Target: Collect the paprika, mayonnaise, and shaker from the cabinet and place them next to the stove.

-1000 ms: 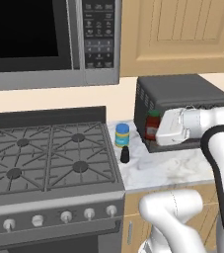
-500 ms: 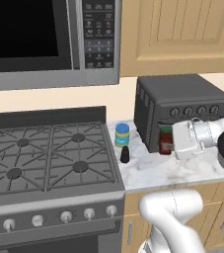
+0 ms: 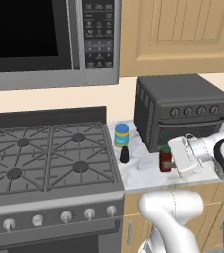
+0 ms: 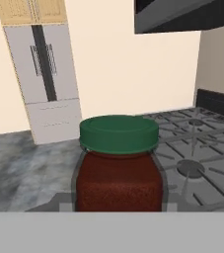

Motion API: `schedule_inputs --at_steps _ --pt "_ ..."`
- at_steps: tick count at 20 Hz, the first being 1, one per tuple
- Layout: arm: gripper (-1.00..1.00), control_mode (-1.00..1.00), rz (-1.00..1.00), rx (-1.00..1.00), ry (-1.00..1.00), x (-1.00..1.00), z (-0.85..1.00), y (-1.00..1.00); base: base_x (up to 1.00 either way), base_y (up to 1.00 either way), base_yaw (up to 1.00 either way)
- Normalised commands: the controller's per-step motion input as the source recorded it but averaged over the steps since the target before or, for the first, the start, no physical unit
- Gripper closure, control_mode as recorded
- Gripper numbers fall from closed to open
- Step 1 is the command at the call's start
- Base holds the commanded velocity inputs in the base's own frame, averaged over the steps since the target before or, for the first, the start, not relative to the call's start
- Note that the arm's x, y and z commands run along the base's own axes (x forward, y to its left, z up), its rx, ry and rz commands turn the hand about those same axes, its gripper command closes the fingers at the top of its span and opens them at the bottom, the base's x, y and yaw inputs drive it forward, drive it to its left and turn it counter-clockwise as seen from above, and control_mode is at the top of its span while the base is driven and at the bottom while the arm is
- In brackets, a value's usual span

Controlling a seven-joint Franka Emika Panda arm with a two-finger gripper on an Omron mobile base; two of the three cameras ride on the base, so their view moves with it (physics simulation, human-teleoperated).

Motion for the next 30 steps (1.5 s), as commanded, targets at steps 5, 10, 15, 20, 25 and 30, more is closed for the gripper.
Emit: schedule_inputs --at_steps 5,10,15,20,25,30 --pt "1.0 -1.0 0.02 0.0 0.0 0.01 -0.47 0.1 0.0 0.0 0.0" --pt "1.0 -1.0 0.03 0.0 0.0 0.13 -0.48 0.31 0.0 0.0 0.0" --pt "1.0 -1.0 0.12 0.0 0.0 0.28 -0.48 0.13 0.0 0.0 0.0" --pt "1.0 -1.0 0.15 0.04 -0.02 0.33 -0.32 0.0 0.0 0.0 0.0" --pt "1.0 -1.0 0.17 0.07 0.0 0.31 -0.27 0.05 0.0 0.0 0.0" --pt "1.0 -1.0 0.13 0.1 0.0 0.28 -0.28 0.1 0.0 0.0 0.0"
